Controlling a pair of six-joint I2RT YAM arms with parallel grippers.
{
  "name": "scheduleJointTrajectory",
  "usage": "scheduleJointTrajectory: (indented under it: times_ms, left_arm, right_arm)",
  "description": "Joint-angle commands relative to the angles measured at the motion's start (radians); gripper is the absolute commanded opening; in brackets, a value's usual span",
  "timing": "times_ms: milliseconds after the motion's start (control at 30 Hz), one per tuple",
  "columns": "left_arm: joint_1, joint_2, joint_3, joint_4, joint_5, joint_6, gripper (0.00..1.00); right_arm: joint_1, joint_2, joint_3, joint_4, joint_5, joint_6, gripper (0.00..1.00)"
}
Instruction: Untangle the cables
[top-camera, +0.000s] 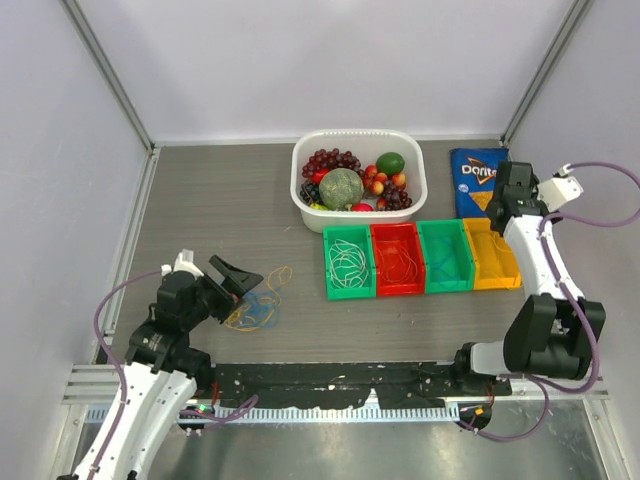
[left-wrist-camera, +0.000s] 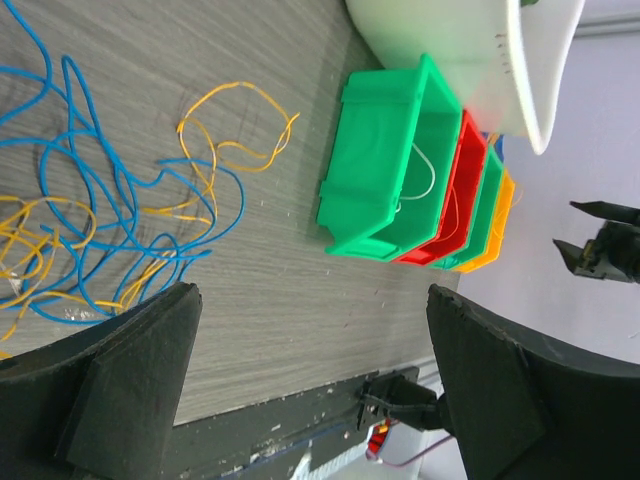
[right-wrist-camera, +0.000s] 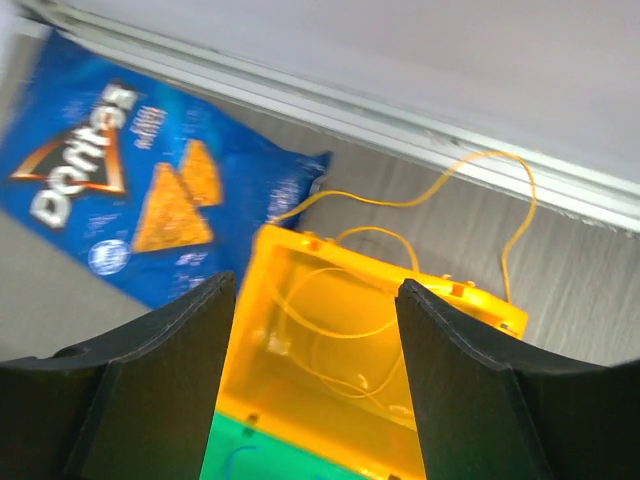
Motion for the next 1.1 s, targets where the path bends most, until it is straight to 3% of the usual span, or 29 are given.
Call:
scheduleJointTrajectory:
  times_ms: [0,133,267,433,667,1067]
  left_arm:
    - [0.004,0.057,0.026,0.057,0.097,-0.002,1.0]
    - [0.004,0.091,0.013,0.07,0.12,-0.01,0.99]
    - [0.004,0.108,0.006,0.064,0.132,-0.013,0.98]
    - [0.004,0.097,-0.008,0.06,0.125,-0.051,0.97]
    - [0.004,0.053,-0.008,0.041,0.115,-0.091,0.95]
    - [0.004,0.047,-0.048,0.09,0.154,-0.099,0.95]
  right_arm:
    - [-0.049,0.058,-0.032,-0.056,-0.071,0.146,0.71]
    - [-0.051,0.072,-0.079,-0.068,-0.053,0.252,0.81]
    - [-0.053,0.138,-0.064,-0.115,-0.091,0.302,0.83]
    - [-0.053,0.161,-0.101,-0.052,-0.107,0.322,0.83]
    - [-0.053,0.173,-0.154,0.108,-0.117,0.198,0.77]
    - [-0.039,0.06,-0.162,0.011,-0.03,0.206,0.78]
